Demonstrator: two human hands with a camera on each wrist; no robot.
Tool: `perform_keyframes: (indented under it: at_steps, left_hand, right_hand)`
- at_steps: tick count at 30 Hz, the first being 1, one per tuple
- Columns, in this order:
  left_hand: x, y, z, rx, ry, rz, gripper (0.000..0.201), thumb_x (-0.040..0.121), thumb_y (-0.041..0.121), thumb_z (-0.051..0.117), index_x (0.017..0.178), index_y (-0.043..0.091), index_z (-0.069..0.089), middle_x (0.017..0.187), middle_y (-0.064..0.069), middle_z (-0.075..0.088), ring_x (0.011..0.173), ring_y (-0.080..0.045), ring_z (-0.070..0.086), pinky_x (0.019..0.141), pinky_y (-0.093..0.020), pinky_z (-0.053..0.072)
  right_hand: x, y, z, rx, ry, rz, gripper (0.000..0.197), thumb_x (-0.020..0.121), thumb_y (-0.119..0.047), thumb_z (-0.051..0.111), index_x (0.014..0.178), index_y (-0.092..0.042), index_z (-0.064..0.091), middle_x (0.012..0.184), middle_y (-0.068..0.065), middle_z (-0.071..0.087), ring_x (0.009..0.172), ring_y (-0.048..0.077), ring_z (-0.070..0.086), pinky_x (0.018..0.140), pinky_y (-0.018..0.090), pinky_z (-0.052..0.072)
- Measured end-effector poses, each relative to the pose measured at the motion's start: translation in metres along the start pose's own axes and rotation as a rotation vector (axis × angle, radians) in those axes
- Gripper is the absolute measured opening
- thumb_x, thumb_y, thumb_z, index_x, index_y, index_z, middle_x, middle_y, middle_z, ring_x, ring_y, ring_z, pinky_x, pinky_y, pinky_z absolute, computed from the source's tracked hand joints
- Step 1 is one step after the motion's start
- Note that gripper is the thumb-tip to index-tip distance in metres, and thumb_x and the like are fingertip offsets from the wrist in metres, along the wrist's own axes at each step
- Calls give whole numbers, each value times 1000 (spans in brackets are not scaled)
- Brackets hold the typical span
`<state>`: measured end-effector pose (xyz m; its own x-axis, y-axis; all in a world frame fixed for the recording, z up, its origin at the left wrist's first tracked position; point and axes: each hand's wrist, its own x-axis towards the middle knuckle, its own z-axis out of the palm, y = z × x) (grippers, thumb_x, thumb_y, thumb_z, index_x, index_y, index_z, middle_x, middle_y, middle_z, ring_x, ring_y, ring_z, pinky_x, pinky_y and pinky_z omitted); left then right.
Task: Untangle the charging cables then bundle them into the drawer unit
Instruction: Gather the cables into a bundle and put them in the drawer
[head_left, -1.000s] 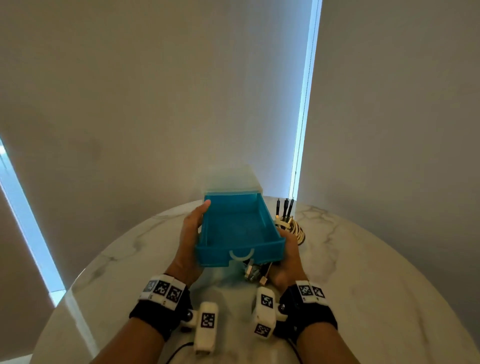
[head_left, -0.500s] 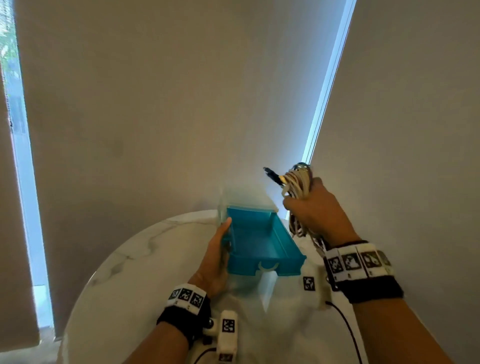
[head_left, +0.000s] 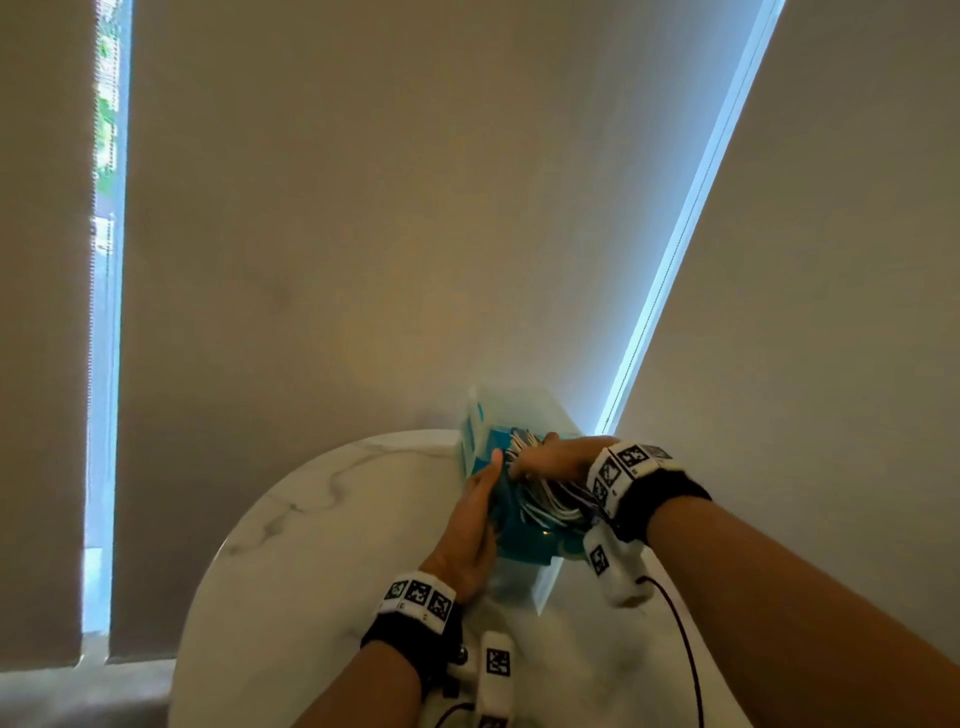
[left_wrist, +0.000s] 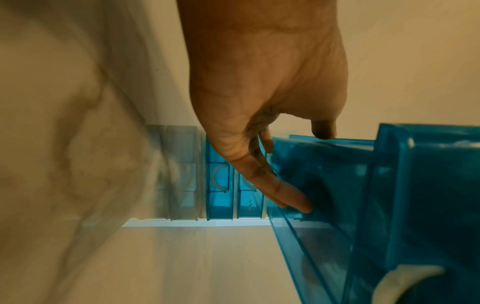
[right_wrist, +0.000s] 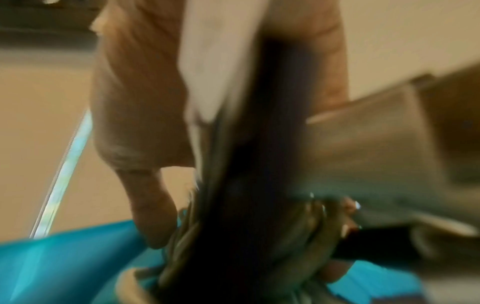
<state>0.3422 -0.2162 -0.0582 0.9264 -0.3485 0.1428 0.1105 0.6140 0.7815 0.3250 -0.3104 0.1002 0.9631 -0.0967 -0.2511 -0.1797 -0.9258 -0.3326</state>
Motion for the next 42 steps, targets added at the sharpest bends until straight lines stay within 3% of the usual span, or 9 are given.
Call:
perform_keyframes:
  at_steps: [6,9,12,15,22,27,32,36,42]
  left_hand:
    - [1,0,-2,-31,14,-15,71,94,71,71,149,27,62,145,-14,69,137,-38,63,119,-62,46]
    - [5,-2,-6,-53,3,-35,74,92,69,73,150,24,62,147,-17,67,138,-40,62,119,-64,45]
    - [3,0,-6,-77,9,-29,73,93,66,75,149,20,63,144,-18,69,136,-41,64,119,-64,45]
    - [-1,2,-3,-93,-13,-7,63,99,56,72,146,15,66,142,-22,69,136,-45,63,118,-63,46]
    - [0,1,-2,-77,-50,6,60,97,57,73,145,20,67,143,-21,68,138,-45,61,120,-67,43]
    - [8,-6,-4,-93,-16,-5,77,86,57,86,148,20,61,144,-19,68,136,-44,63,117,-67,46]
    - [12,-6,-4,-104,-8,16,73,86,51,87,146,18,64,143,-27,66,134,-50,62,113,-71,47]
    - [7,-3,0,-107,-47,6,67,90,51,82,147,21,63,141,-23,69,132,-47,65,112,-70,49]
    - [6,-2,-2,-52,-28,11,65,91,54,80,147,24,64,140,-19,71,130,-43,67,111,-66,51]
  right_hand:
    - [-9,-2,-13,414,-142,-22,35,102,-37,43,103,-7,61,93,15,62,70,23,57,71,32,50]
    - [-24,-5,-24,158,-65,-36,38,115,-32,39,96,-7,60,96,13,63,80,22,62,90,39,55]
    - [-32,-1,-35,-165,22,14,52,114,-51,41,125,-5,64,123,16,66,116,30,65,109,41,48]
    - [-25,6,-36,-362,145,36,63,106,-66,46,117,-7,66,116,13,67,111,28,65,97,35,50]
    - [-25,-4,-19,-211,88,74,50,119,-33,24,152,-6,50,155,18,54,142,31,53,119,41,36]
    - [-16,-4,-14,-355,162,68,49,116,-34,30,137,-4,62,141,15,64,130,32,61,113,41,47]
    - [-5,4,-20,-380,304,-30,36,109,-34,55,99,-3,69,111,15,71,100,29,68,84,35,54]
    - [-5,17,-20,-280,377,-141,52,101,-37,71,150,-23,62,132,11,72,115,30,71,101,39,60]
    - [-24,5,-16,-408,150,-147,52,117,-37,32,149,-3,54,148,19,62,136,36,59,116,46,46]
